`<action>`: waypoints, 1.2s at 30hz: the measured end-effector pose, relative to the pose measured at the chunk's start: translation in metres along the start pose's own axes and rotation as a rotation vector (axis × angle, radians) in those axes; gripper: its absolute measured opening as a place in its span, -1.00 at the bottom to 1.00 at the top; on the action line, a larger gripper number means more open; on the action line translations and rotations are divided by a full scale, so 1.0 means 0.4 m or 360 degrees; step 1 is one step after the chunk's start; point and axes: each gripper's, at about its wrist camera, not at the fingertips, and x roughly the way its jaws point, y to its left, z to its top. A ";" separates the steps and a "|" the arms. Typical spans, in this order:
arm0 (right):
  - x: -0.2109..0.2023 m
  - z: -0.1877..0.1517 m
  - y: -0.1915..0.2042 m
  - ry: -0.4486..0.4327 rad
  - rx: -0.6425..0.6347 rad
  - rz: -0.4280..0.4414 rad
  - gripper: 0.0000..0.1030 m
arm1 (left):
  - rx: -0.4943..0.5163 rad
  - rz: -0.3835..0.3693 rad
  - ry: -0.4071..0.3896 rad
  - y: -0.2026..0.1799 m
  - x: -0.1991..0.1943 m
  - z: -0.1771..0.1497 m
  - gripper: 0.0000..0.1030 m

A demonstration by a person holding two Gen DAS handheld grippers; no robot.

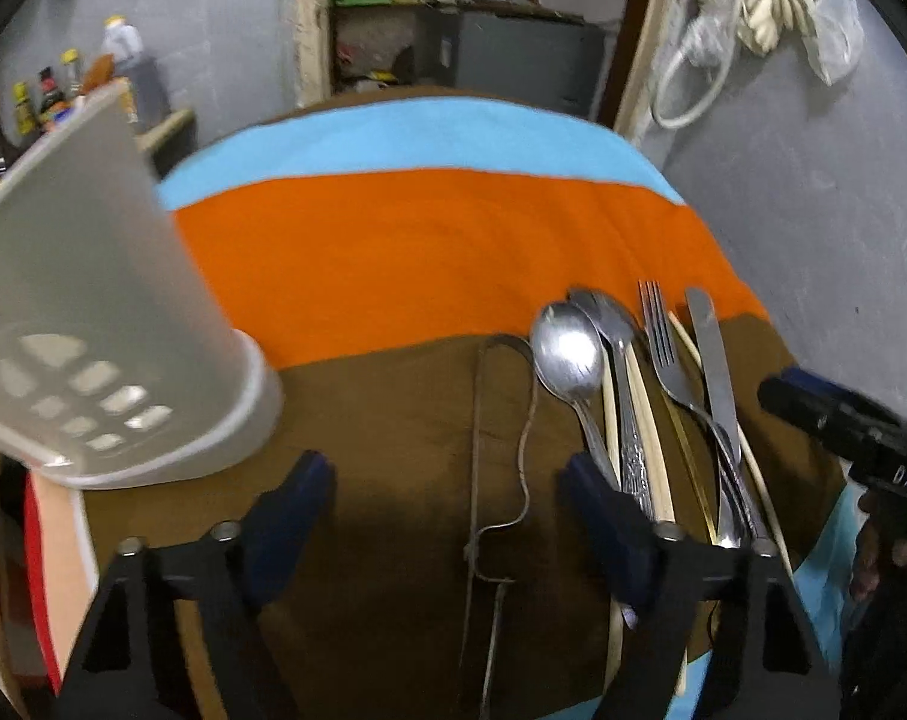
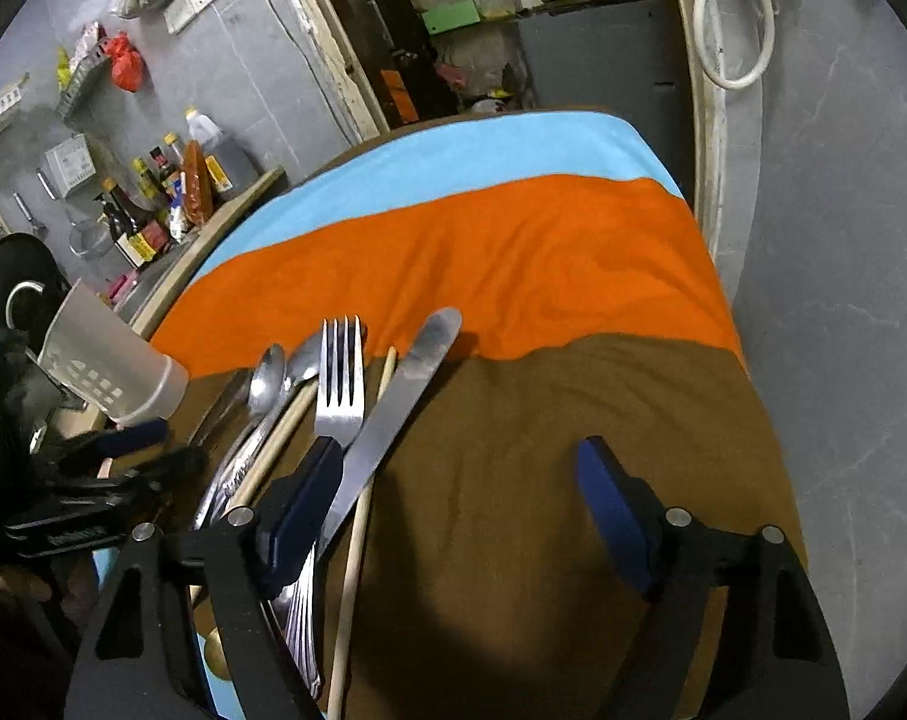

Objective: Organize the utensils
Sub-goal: 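Lower both tools toward the row of utensils on the brown stripe, then close the left tool on the wire tongs while the right tool grasps a spoon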

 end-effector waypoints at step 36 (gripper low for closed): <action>0.074 0.092 -0.009 0.0096 0.0226 0.0395 -0.90 | 0.0006 -0.0219 0.0070 -0.018 -0.001 0.110 -0.55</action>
